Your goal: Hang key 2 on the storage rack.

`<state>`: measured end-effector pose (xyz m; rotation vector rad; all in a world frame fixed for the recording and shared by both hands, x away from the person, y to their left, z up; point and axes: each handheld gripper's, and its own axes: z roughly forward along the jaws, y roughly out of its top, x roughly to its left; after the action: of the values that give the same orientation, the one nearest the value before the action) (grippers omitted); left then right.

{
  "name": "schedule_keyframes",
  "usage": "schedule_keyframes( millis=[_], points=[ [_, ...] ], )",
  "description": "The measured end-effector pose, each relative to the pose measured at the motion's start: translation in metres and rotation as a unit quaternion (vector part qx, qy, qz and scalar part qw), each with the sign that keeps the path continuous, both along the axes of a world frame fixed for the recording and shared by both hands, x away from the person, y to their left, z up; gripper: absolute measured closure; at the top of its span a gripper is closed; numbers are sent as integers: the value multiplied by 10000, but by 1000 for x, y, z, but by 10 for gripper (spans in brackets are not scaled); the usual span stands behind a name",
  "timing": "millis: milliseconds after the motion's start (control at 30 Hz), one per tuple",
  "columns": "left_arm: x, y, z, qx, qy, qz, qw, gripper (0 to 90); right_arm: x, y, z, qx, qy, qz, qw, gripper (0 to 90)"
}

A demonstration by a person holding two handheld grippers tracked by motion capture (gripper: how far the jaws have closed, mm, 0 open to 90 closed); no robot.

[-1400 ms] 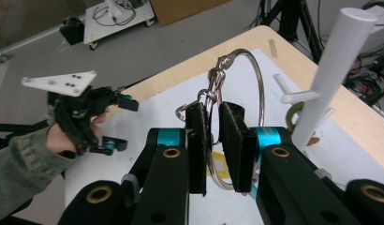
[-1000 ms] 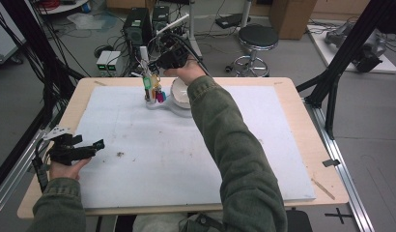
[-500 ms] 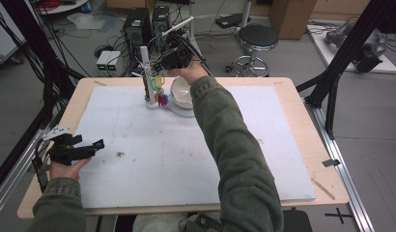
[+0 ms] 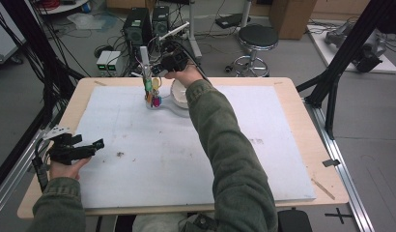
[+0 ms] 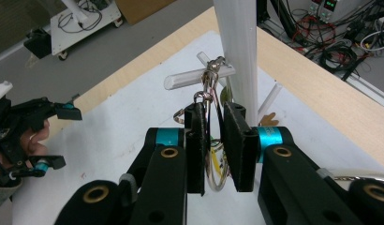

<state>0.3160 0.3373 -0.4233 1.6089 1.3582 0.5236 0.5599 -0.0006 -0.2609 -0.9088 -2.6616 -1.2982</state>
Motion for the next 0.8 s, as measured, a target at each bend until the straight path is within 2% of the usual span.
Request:
schedule_keyframes(
  millis=[100,233,333,433,467,567,667,733,800],
  points=[
    [0,0,0,0,18,-6,10000,18,-4,-3,0,-108,-84,74,9999,741],
    [1,-1,0,34,63,-22,10000,18,-10,-11,0,-136,-194,76,9997,615],
    [2,-2,0,67,77,-28,9999,18,-15,-19,0,-171,-314,-38,9994,510],
    [2,-2,0,65,138,-36,9999,18,-20,-29,0,-232,-401,6,9989,397],
    [3,-2,0,59,153,-50,9999,18,-21,-31,1,-274,-375,-20,9989,368],
    [3,-3,0,83,165,-48,9998,18,-25,-39,5,-421,-402,-180,9981,194],
    [3,-4,0,93,167,-40,9998,18,-28,-44,9,-456,-460,-322,9974,111],
    [2,-4,0,108,163,-44,9998,18,-30,-47,11,-453,-479,-373,9971,97],
    [2,-3,0,115,168,-47,9998,18,-33,-49,13,-480,-497,-465,9965,5]
  ],
)
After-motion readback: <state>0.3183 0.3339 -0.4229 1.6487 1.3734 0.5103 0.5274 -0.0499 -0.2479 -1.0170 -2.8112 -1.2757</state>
